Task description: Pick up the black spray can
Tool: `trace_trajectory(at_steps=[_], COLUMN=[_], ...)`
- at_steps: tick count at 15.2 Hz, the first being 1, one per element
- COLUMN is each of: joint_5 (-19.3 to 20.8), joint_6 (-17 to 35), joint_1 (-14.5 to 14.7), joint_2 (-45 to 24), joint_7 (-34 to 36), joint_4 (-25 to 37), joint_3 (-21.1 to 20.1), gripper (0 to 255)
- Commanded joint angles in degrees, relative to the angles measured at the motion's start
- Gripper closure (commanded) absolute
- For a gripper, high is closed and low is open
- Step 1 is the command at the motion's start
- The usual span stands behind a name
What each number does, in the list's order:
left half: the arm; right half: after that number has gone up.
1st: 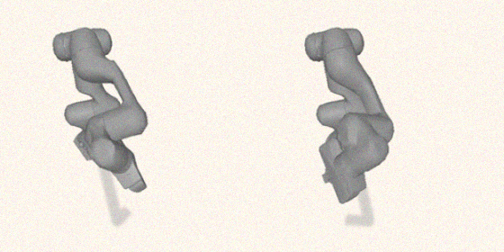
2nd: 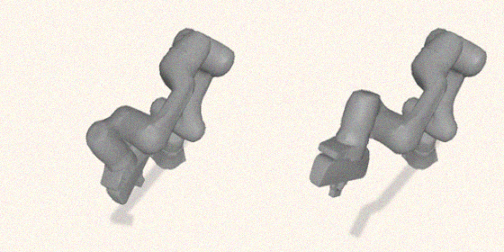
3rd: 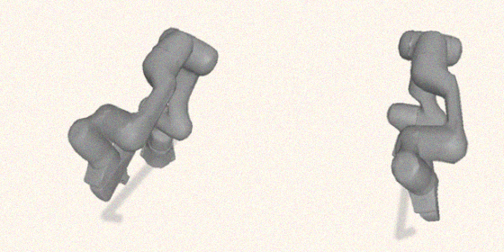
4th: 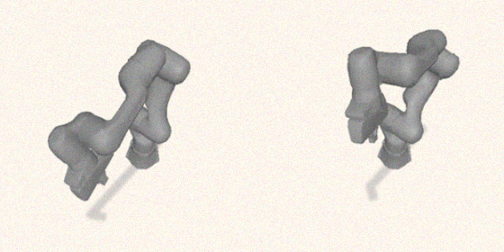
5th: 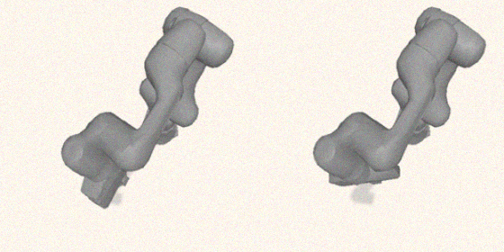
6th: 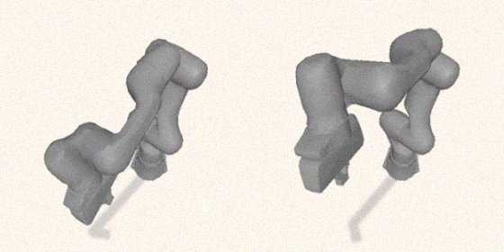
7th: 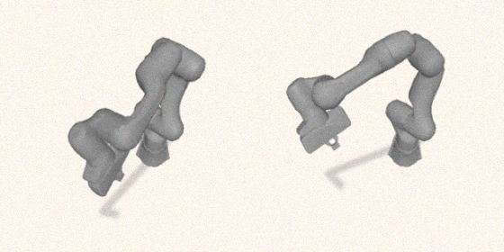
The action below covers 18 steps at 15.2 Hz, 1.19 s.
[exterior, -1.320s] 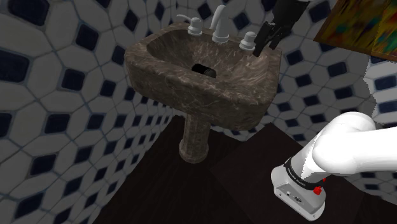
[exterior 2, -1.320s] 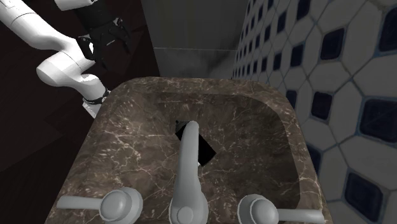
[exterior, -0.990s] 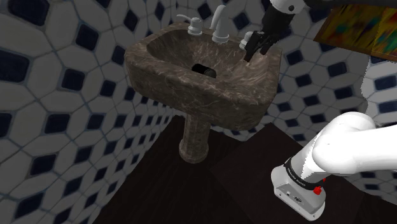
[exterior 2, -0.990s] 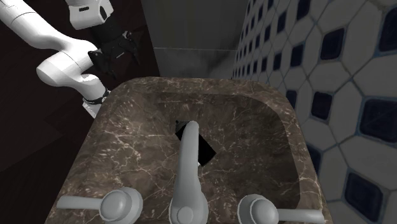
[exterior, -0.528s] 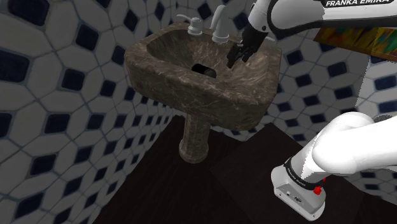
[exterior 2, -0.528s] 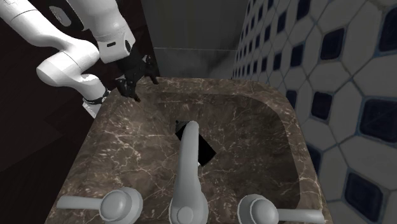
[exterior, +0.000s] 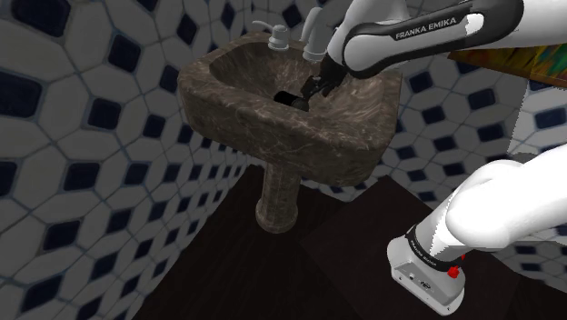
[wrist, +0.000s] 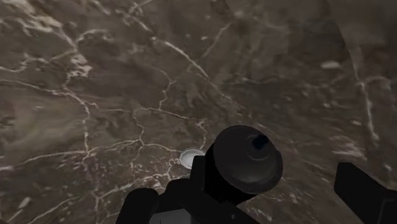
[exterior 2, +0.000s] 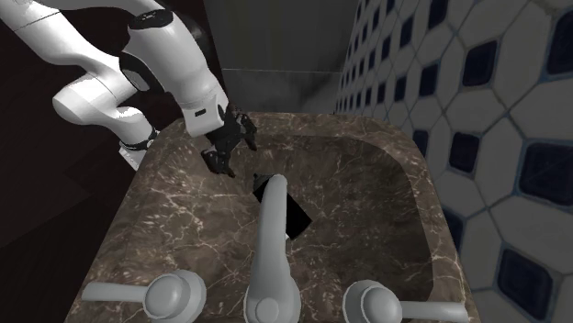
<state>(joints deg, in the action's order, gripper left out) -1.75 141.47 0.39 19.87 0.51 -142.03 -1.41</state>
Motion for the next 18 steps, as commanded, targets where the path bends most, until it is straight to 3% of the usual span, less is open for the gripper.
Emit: trace_trajectory(at_steps=[1, 3, 12, 13, 18], joint_5=[-0.60, -1.32, -1.81, -1.86, -1.85], joint_6=[5.04, 8.65, 15.02, 14.98, 15.02], joint_1=[0.13, 0.34, 0.52, 0.50, 0.50], joint_2=[-4.70, -8.64, -12.44, -12.37, -12.44], joint_7=[-0.63, -1.26, -1.75, -1.86, -1.83], joint_4=[0.98, 2.29, -0.28, -0.31, -0.29], joint_3=[0.36, 0.65, 0.68, 0.74, 0.73], gripper=[0, 0, 0, 255, 255])
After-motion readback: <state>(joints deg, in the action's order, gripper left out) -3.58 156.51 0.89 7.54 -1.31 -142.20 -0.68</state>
